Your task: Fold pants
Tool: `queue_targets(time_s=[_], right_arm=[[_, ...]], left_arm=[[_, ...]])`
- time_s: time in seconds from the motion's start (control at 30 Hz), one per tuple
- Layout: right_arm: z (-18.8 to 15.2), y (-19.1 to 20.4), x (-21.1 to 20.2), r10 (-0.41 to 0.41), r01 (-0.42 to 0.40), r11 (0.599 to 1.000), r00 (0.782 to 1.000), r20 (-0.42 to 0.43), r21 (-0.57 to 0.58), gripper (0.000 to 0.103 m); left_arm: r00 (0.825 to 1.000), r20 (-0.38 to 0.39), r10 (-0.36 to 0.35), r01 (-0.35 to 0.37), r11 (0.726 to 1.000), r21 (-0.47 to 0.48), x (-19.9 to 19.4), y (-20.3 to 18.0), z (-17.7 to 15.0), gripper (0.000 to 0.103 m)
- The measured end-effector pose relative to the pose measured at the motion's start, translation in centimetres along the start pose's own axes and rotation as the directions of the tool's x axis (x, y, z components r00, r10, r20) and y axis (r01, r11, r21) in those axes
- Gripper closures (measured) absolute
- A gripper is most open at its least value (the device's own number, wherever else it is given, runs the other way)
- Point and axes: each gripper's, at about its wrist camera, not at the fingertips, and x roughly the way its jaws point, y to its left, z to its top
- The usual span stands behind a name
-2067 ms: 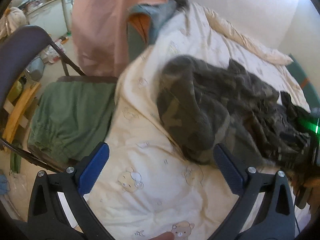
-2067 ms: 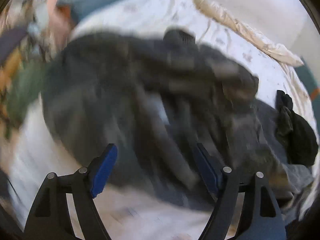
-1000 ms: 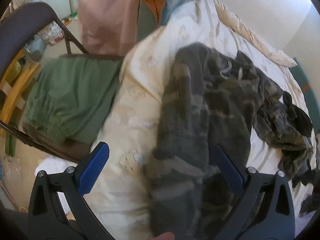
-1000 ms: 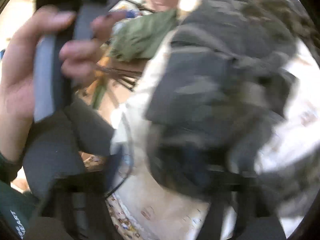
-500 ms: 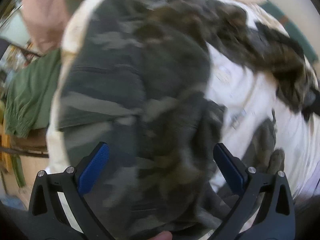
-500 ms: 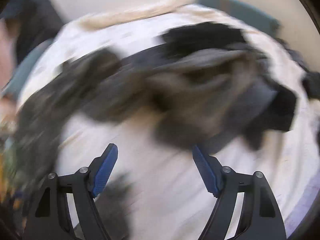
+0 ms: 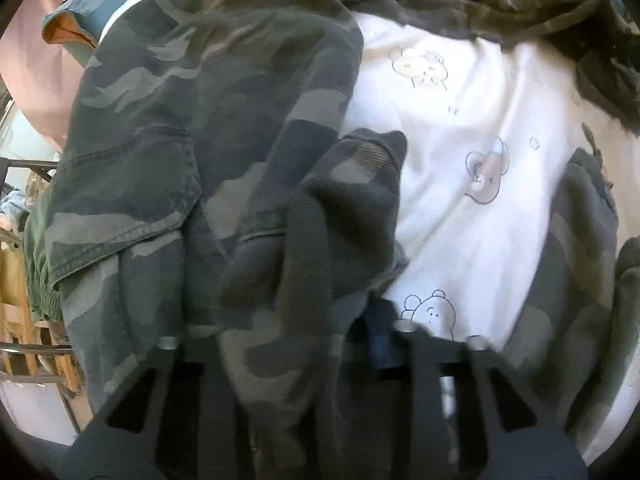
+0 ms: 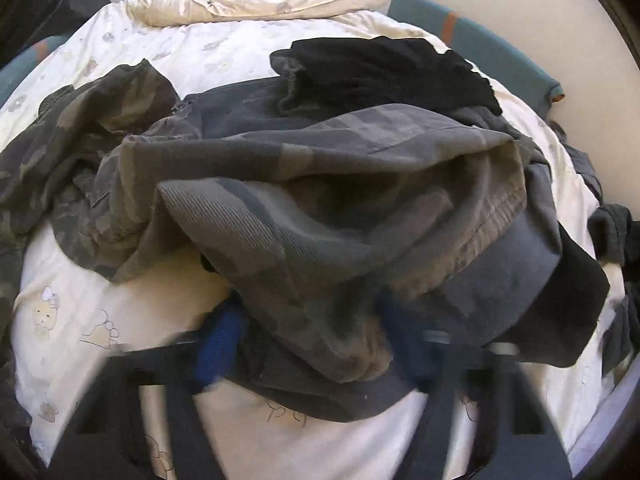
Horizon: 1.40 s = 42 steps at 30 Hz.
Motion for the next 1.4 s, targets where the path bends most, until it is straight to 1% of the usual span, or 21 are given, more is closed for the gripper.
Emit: queue_targets(time_s=[0.07,0.1,0.23,0.43,0.5,0.6,0.67,0.77,0.8,0.9,0.93,0.97,1.0,1.07,1.1,1.2,1.23,1.3,1.33,1.37,1.4], right_arm=[[0.2,-0.2,0.0,0.014,-0.014,1.000,1.000,-0.008,0.009,0.090],[0.4,-0.4,-0.1,0.024,-0.024,1.000,1.000,-0.004,0.013,0.095],[0.5,-0.2,-1.9,0.040,-0.040,0.999,0.999,0.027,-0.007,0.097],[-1.5,4.0,-6.8,0.160,-0.154,0.980,0.987,0.035,-0.128,0.098],[-2.8,6.3,-9.1,0.227,-0.217,0.960,0.973,0.039,-0.177,0.098],[-6.3,10.7,-12.7,0.345,-0.332,0.908,0.939,0.006,-0.255,0.098],[-8.6,13.1,-14.3,0.384,-0.373,0.876,0.923,-0.027,-0.307,0.098],[-12.6,15.8,-16.5,0.459,-0.467,0.822,0.882,-0.107,-0.325,0.098],[-14.2,16.4,-17.2,0.502,-0.525,0.797,0.851,-0.157,-0.299,0.098],[-17.9,17.3,-18.9,0.545,-0.597,0.744,0.802,-0.244,-0.301,0.098],[-19.1,17.5,-19.3,0.567,-0.634,0.716,0.773,-0.285,-0.292,0.098],[-20.3,17.9,-19.8,0.589,-0.670,0.686,0.741,-0.323,-0.283,0.098],[-22.0,18.6,-20.2,0.588,-0.691,0.662,0.719,-0.371,-0.290,0.098],[-23.7,19.3,-20.1,0.520,-0.642,0.695,0.760,-0.390,-0.323,0.097],[-24.5,19.6,-19.2,0.463,-0.600,0.729,0.787,-0.407,-0.331,0.097],[-25.3,19.9,-16.5,0.350,-0.542,0.779,0.793,-0.500,-0.315,0.084],[-25.2,19.7,-16.3,0.326,-0.520,0.794,0.801,-0.501,-0.315,0.074],[-24.3,19.2,-16.8,0.342,-0.519,0.800,0.806,-0.483,-0.300,0.054],[-23.7,18.9,-17.7,0.362,-0.526,0.800,0.808,-0.465,-0.289,0.040],[-23.0,18.5,-18.6,0.393,-0.537,0.796,0.809,-0.437,-0.278,0.034],[-21.9,18.3,-19.9,0.431,-0.553,0.785,0.811,-0.395,-0.280,0.034]], left_arm=[[1.000,0.004,-0.017,0.017,1.000,-0.012,-0.7,1.1,0.3,0.092],[0.999,0.009,-0.033,0.034,0.999,-0.027,-1.3,1.7,0.4,0.092],[0.997,0.056,-0.044,0.047,0.998,-0.045,-3.8,3.8,0.3,0.093],[0.988,0.151,-0.023,0.043,0.990,-0.133,-7.8,8.7,0.2,0.094],[0.985,0.174,-0.016,0.044,0.986,-0.163,-9.1,10.4,-0.1,0.094],[0.973,0.230,0.006,0.034,0.985,-0.170,-11.7,12.8,-0.6,0.095],[0.964,0.266,0.020,0.027,0.985,-0.171,-13.3,14.3,-0.7,0.094],[0.955,0.295,0.022,0.033,0.983,-0.181,-15.0,16.7,-1.1,0.094],[0.950,0.310,0.029,0.031,0.982,-0.185,-15.6,17.5,-1.3,0.094],[0.928,0.367,0.064,0.000,0.985,-0.173,-16.6,18.6,-2.3,0.094],[0.925,0.374,0.071,-0.007,0.985,-0.171,-16.3,18.6,-2.6,0.094],[0.925,0.375,0.061,0.005,0.985,-0.173,-16.1,18.7,-2.9,0.094],[0.929,0.371,0.018,0.051,0.983,-0.177,-15.6,18.8,-3.2,0.094],[0.940,0.339,-0.048,0.118,0.974,-0.191,-14.5,19.0,-3.6,0.094],[0.950,0.301,-0.080,0.147,0.967,-0.209,-13.5,19.1,-3.7,0.093],[0.962,0.233,-0.140,0.195,0.953,-0.234,-11.9,19.3,-3.4,0.090],[0.964,0.224,-0.143,0.197,0.950,-0.243,-11.7,19.4,-3.4,0.090],[0.965,0.213,-0.153,0.207,0.943,-0.262,-11.6,19.7,-3.4,0.087],[0.965,0.206,-0.163,0.218,0.936,-0.278,-11.5,20.0,-3.6,0.079],[0.965,0.199,-0.171,0.226,0.927,-0.299,-11.5,20.4,-3.6,0.068],[0.964,0.197,-0.178,0.234,0.919,-0.318,-11.5,20.5,-3.8,0.063]])
